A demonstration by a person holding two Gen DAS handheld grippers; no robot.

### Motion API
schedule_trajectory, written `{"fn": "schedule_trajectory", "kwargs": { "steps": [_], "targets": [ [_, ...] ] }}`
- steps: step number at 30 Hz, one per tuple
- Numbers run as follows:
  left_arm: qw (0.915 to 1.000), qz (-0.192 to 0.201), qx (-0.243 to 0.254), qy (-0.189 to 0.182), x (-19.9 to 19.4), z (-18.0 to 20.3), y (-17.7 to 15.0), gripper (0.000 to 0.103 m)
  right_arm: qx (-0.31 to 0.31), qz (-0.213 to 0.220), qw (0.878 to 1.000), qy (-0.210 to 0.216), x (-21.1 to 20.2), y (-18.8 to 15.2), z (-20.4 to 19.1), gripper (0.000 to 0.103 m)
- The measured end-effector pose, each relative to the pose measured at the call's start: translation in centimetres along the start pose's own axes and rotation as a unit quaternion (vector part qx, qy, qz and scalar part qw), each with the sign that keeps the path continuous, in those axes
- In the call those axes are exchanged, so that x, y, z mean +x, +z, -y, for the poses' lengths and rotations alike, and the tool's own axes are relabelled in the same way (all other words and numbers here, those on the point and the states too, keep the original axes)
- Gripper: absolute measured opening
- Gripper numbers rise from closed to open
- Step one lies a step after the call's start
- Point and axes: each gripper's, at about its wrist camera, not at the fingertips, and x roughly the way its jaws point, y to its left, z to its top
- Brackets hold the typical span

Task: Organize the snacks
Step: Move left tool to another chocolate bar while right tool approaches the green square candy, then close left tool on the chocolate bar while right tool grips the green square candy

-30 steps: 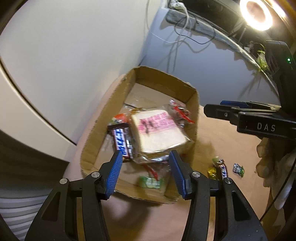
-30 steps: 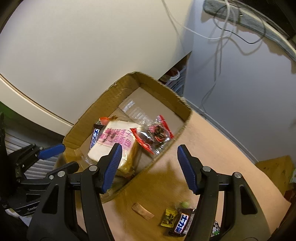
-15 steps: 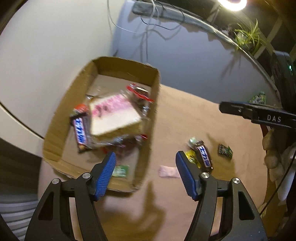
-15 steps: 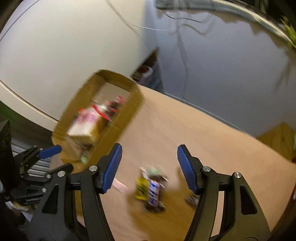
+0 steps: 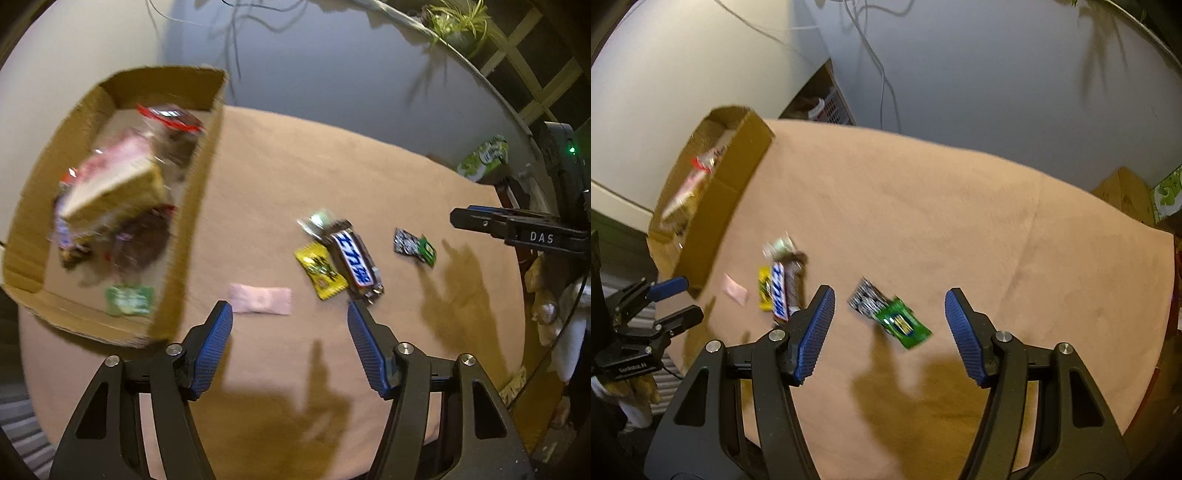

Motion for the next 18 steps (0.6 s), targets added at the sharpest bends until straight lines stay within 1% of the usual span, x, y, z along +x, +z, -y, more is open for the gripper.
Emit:
{"fn": "schedule_trajectory", "kwargs": {
  "steps": [5,8,10,11,13,18],
  "targets": [
    [0.9998,-0.012,0.009,-0.011,1.2,1.6,0.5,0.057,-0.032,-0.019,0.999,-0.002,1.7,-0.8,-0.4,0.065],
    [0.9996,-0.022,0.011,-0.017,2.4,2.5,1.0,0.054,-0.054,-0.030,0.998,-0.011,2.8,-1.3,-0.8,0.064],
    [0.9993,-0.028,0.014,-0.021,3.2,3.1,1.2,0.050,-0.068,-0.038,0.997,-0.017,3.5,-1.5,-0.9,0.060],
    [0.9991,-0.031,0.017,-0.022,3.6,3.4,1.4,0.050,-0.071,-0.040,0.996,-0.018,3.6,-1.5,-0.8,0.059],
    [0.9988,-0.037,0.021,-0.022,4.3,3.8,1.7,0.049,-0.075,-0.045,0.996,-0.017,4.1,-1.5,-0.8,0.054],
    [0.9978,-0.055,0.030,-0.019,6.2,5.0,2.5,0.049,-0.075,-0.050,0.996,-0.008,4.9,-1.2,-0.3,0.051]
  ]
}}
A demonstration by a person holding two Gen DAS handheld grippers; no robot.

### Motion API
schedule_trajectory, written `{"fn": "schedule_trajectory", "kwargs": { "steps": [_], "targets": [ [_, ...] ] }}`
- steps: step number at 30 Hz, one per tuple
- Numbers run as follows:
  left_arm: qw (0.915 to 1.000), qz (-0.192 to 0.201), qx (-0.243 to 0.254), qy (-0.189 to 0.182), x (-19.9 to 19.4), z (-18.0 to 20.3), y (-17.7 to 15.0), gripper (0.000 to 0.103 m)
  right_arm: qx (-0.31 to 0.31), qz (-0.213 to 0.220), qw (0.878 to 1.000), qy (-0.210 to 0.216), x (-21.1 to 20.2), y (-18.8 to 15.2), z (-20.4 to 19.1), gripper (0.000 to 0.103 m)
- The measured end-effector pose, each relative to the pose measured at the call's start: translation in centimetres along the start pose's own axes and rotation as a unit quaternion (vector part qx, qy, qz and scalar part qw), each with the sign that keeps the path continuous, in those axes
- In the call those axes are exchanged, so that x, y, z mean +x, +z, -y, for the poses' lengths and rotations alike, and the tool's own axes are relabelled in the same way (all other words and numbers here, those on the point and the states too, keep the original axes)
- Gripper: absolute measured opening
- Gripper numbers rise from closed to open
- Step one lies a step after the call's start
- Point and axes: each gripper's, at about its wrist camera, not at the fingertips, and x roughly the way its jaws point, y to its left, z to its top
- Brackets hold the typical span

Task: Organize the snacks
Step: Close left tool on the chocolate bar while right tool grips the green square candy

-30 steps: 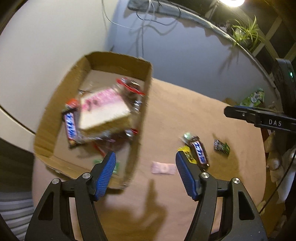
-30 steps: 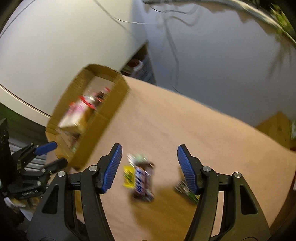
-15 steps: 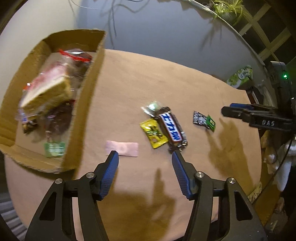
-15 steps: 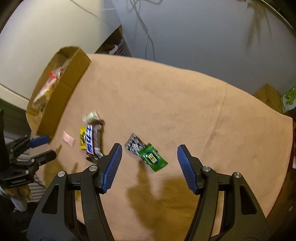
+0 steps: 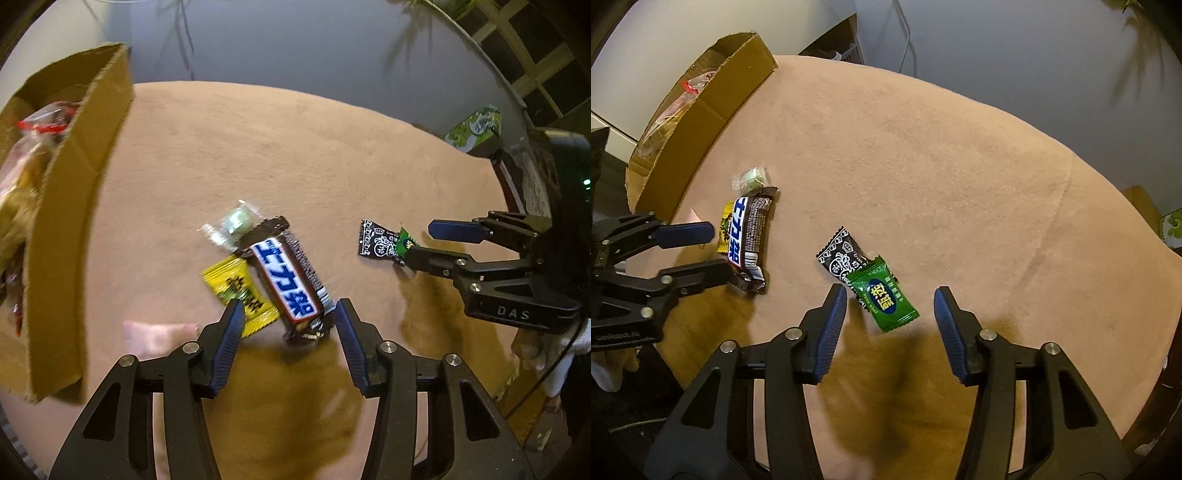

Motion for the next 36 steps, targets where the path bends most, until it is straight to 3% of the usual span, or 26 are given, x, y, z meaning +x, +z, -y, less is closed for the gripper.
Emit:
{"fn": "schedule_trajectory", "kwargs": {
  "steps": [20,22,26,28,36],
  "targets": [
    [0.9964,-0.003,0.083,0.017,1.8,3.3,1.5,0.048,-0.003,-0.022,1.000,0.013,1.4,-0.1,0.6,0.026],
    [0.9961,-0.009,0.085,0.019,2.0,3.1,1.5,0.037,0.000,-0.021,1.000,0.009,1.5,0.0,0.5,0.026],
    [0.9934,-0.007,0.109,0.036,2.7,4.0,1.2,0.036,-0.004,-0.019,1.000,0.001,1.7,0.5,-0.2,0.025],
    [0.9920,-0.002,0.117,0.048,3.0,4.6,1.0,0.028,-0.005,-0.019,1.000,0.001,1.5,0.1,-0.3,0.025],
    [0.9953,0.001,0.091,0.033,2.3,3.2,1.1,0.027,0.009,-0.007,1.000,0.003,0.7,-0.8,0.1,0.025]
  ]
}}
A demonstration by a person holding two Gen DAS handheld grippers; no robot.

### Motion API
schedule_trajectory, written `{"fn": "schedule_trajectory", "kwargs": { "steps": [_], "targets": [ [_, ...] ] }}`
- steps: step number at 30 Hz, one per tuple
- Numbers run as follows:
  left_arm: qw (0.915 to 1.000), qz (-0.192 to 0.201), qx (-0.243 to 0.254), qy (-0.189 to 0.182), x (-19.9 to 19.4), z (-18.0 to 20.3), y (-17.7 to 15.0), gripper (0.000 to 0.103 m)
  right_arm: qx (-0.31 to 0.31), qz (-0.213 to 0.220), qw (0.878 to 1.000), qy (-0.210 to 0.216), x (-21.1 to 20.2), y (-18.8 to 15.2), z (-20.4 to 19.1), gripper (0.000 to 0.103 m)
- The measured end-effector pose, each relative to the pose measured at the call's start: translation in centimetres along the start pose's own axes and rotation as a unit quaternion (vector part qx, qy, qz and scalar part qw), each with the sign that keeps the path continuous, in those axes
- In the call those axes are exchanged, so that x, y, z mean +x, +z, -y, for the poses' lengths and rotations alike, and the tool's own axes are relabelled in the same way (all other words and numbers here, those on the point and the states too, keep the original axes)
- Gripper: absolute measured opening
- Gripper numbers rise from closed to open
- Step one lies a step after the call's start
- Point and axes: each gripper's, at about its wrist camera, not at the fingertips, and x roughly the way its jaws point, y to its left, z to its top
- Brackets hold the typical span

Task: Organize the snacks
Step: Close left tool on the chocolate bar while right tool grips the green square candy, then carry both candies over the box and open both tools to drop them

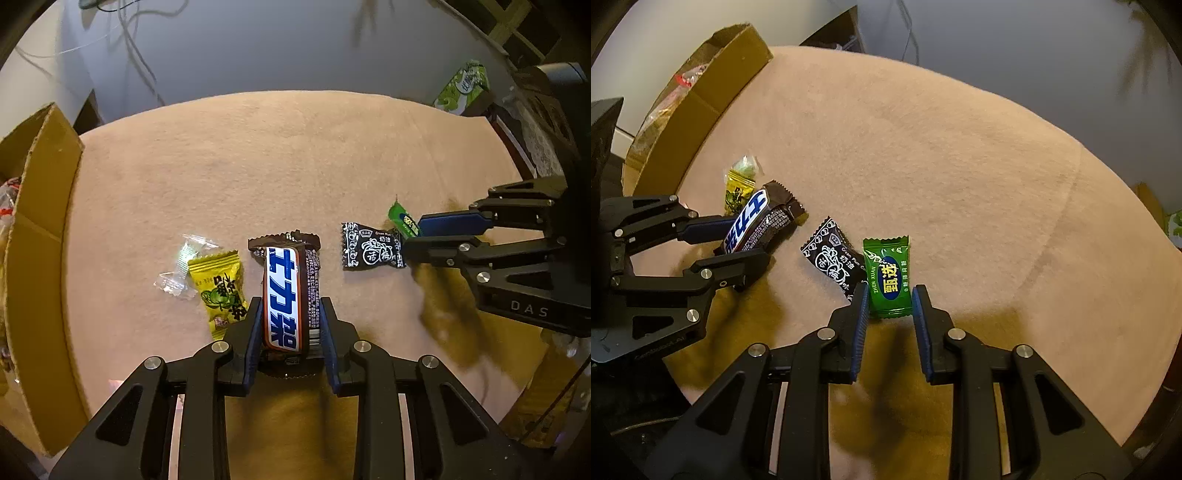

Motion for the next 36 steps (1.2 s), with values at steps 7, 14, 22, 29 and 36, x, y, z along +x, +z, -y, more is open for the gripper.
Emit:
{"fn": "schedule_trajectory", "kwargs": {
  "steps": [7,14,22,29,36],
  "targets": [
    [0.9994,0.015,-0.022,-0.024,-1.8,-1.5,-0.5,0.027,0.012,0.019,1.000,0.000,-2.0,-0.9,0.3,0.025],
    [0.9980,0.036,-0.043,-0.030,-4.3,-3.0,-0.9,0.027,0.005,0.039,0.999,-0.002,-4.2,-1.3,-0.6,0.025],
    [0.9953,0.066,-0.069,-0.014,-7.3,-5.4,-1.8,0.027,-0.029,0.056,0.998,0.003,-6.7,0.5,-3.0,0.025],
    [0.9902,0.091,-0.106,0.005,-9.8,-8.4,-3.1,0.027,-0.066,0.065,0.996,0.012,-7.4,3.0,-6.3,0.025],
    [0.9840,0.106,-0.140,0.024,-11.6,-11.6,-4.9,0.027,-0.106,0.072,0.992,0.021,-7.5,5.7,-10.4,0.025]
  ]
}}
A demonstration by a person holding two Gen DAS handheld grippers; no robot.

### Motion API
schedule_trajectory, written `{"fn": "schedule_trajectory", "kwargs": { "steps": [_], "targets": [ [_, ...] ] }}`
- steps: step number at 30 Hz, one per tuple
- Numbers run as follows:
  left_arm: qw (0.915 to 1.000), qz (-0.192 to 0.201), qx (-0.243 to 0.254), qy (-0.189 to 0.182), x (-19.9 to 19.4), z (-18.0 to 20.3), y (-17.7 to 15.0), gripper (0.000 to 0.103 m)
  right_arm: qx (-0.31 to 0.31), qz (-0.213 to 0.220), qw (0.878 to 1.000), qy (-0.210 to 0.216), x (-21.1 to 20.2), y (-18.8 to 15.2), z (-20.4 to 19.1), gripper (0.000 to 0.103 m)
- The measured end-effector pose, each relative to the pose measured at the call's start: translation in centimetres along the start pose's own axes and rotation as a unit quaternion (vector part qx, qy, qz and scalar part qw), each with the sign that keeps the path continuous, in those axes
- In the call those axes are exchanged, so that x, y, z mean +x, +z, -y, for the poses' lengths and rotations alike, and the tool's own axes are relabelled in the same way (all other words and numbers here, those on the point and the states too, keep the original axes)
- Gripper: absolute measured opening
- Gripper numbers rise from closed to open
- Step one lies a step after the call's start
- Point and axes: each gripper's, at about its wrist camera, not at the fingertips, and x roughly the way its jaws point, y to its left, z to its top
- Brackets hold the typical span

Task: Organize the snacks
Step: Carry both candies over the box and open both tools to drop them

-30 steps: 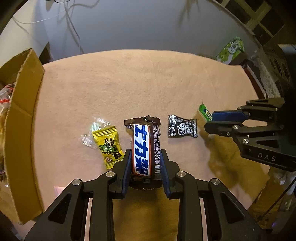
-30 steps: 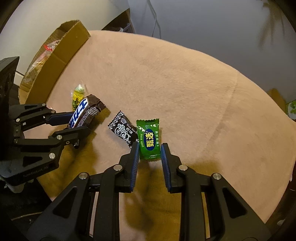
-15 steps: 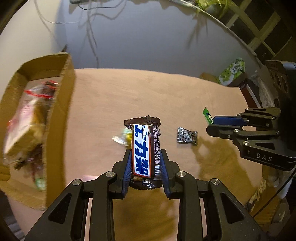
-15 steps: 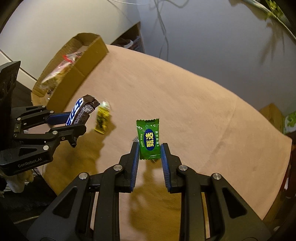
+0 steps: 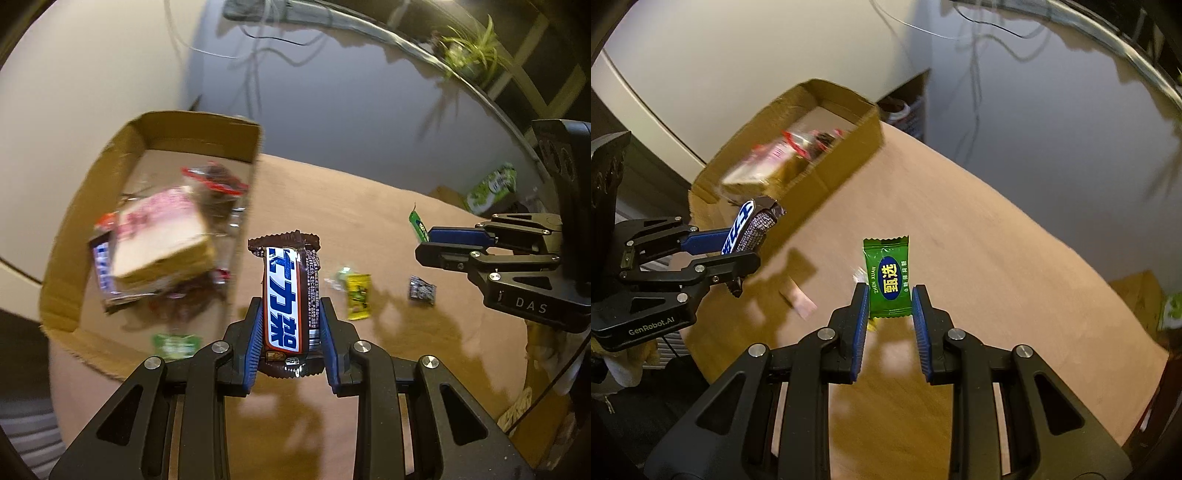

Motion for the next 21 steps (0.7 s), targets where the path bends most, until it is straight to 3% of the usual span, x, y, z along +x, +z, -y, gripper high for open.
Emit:
{"fn": "schedule_trajectory", "kwargs": {
  "steps": [21],
  "targets": [
    [0.9946,0.028,-0.085,0.051,-2.7,-8.9,-0.7,0.027,-0.081,-0.011,0.997,0.016,3.9,7.9,-7.6,0.025]
  ]
}}
